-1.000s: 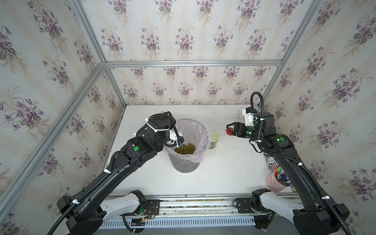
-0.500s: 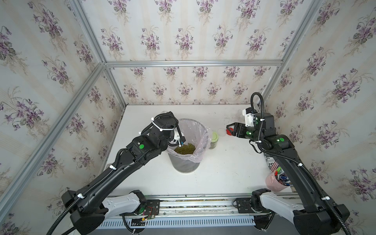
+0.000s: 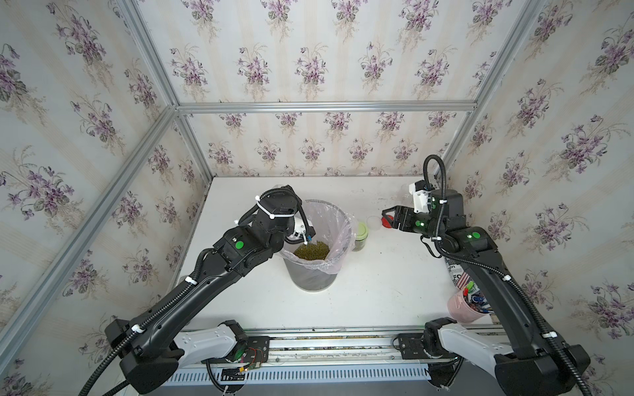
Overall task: Empty moldy mung beans from jars
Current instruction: Pour the moldy mung beans from the jar into the trash bin.
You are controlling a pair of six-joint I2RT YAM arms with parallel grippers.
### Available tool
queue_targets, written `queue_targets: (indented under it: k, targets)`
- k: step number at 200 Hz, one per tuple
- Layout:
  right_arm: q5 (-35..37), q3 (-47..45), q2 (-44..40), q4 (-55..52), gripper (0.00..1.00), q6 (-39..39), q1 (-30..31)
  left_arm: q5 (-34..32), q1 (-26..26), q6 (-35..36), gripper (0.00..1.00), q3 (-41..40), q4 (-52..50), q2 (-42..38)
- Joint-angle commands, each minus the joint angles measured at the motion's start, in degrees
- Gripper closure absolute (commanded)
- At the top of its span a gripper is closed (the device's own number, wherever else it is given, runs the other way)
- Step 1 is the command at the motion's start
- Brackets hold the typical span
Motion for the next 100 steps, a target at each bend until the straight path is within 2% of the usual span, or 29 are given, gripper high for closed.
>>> queue_targets:
  k: [1,36,79,100]
  targets:
    - [0.3,0.7,-0.2,0.3,0.27,-0.4,0.0,3.2,-0.1,-5.1,0.57,1.5,0.7,0.4]
    - [0.3,0.6,0.0,0.5,0.27,-0.2,0.0,7.9,-0.1,-21.5,0.56,4.7,-2.9,0.7]
    - [0.9,0.7,0.0,0.0,0.27,-0.3,0.0,13.9,0.1,-35.7,0.56,5.1,-6.5,0.6]
    - [0.6,0.9,0.1,-0.2,0.27,-0.1,0.1,18.2,0.2,-40.3,0.57,5.0,-7.4,-0.5]
